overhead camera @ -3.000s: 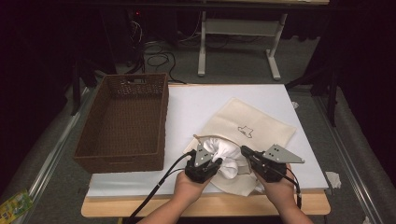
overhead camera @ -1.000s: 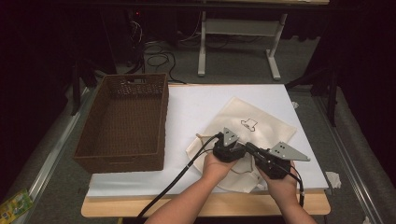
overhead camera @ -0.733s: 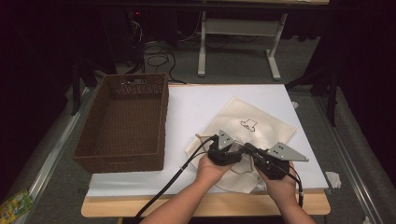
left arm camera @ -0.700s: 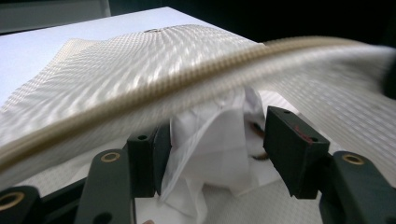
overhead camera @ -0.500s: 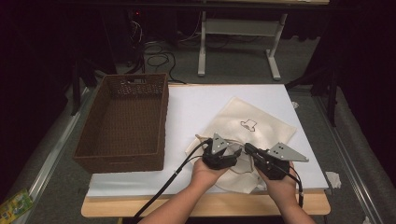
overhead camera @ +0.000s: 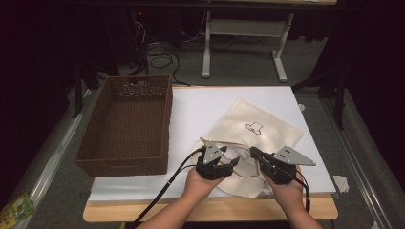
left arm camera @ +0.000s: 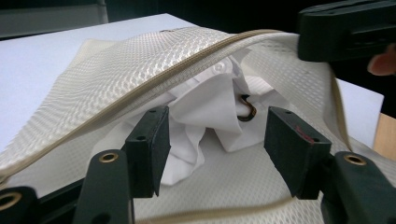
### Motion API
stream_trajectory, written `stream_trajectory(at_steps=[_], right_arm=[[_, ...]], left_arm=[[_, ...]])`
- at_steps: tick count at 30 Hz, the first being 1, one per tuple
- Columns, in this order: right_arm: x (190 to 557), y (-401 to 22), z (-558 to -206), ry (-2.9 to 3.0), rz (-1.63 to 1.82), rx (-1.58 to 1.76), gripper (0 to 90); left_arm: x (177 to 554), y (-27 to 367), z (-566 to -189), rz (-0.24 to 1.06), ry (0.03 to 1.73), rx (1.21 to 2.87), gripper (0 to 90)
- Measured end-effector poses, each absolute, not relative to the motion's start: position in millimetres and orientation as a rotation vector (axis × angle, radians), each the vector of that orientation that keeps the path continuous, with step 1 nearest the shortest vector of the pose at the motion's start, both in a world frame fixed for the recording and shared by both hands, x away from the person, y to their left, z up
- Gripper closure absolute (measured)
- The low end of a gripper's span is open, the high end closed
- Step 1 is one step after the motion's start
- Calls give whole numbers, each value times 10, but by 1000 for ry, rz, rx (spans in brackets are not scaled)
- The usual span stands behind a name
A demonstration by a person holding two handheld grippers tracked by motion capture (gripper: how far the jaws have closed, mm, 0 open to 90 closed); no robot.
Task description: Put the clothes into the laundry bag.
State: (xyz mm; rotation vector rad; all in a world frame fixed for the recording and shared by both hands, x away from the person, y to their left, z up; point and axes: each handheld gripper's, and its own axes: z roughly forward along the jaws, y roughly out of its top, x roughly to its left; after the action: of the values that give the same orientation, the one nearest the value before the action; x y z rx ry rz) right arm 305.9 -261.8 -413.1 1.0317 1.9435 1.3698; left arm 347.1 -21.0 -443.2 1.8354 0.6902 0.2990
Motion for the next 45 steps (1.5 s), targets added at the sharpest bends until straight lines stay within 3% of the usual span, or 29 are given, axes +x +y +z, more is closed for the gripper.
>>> stream_trajectory(at_steps=[9,23,32,37,45], right_arm=[[3012,-2639,-4143,1958,1376,1030,878],[3044,-2554,-4309,2071,1366,1064,869],[3048,-2430,-4537,2186,1254,1103,855],[3014,-2440,-4572,2202,1214,1111,854],[2920,-2546,-4522,2151,1232,1111,782]], left_arm=[[3178,384,-4522,346,698,1858,389],[3490,406,-4525,427,791,1813,368],[3657,386,-4574,417,830,1828,376],[3726,347,-4596,397,843,1838,339],[3870,323,-4633,436,910,1857,331]])
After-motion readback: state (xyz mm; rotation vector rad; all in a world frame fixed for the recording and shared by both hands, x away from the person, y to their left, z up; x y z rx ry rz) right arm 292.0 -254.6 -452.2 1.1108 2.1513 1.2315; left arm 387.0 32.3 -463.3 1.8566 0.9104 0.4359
